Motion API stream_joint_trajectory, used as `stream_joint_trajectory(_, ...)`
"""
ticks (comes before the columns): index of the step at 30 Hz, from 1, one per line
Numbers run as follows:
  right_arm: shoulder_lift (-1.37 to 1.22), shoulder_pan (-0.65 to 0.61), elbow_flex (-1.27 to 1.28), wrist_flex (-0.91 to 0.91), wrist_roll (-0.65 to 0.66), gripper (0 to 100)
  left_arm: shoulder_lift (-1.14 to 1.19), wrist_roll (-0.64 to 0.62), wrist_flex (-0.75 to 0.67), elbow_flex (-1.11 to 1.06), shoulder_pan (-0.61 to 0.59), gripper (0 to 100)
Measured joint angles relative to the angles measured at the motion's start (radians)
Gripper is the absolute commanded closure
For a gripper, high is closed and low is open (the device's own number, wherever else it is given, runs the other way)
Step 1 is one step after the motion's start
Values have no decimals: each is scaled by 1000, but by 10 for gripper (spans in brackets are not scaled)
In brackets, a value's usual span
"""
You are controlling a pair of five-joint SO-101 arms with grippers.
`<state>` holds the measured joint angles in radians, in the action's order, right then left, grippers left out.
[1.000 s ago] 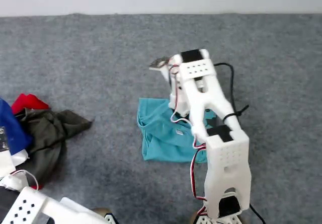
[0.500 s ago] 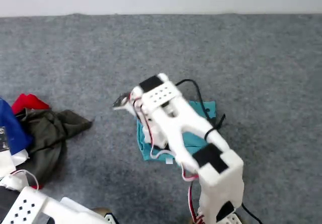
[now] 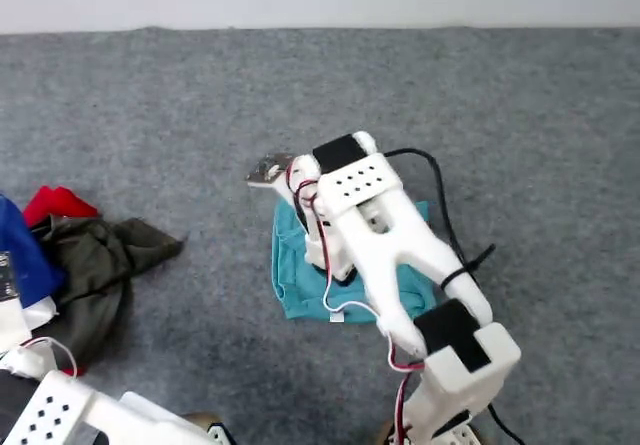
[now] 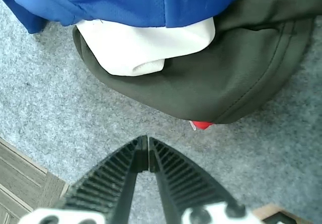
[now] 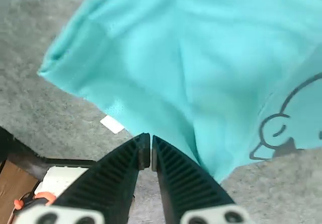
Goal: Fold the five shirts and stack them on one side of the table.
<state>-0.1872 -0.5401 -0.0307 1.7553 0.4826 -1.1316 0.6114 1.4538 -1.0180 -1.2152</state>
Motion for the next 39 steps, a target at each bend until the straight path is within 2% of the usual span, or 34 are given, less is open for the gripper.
stream_joint_trajectory(4, -61, -23, 0, 0, -2, 989, 0, 0, 0, 0, 0, 985)
stream_joint_trajectory(11, -230, -206, 0, -31, -61, 989, 0, 0, 0, 0, 0, 985)
stream_joint_trajectory(16, -259, -256, -12, -21, -64, 989, 0, 0, 0, 0, 0, 985)
stream_joint_trajectory(20, -221, -203, -74, -2, -71, 989, 0, 0, 0, 0, 0, 985)
stream_joint_trajectory(24, -64, -112, -43, -2, -91, 989, 0, 0, 0, 0, 0, 985)
stream_joint_trajectory(32, 324, 100, 370, -37, -94, 989, 0, 0, 0, 0, 0, 985)
stream_joint_trajectory(36, 414, 189, 563, -169, -94, 989, 0, 0, 0, 0, 0, 985)
stream_joint_trajectory(39, 422, 207, 605, -226, -95, 989, 0, 0, 0, 0, 0, 985)
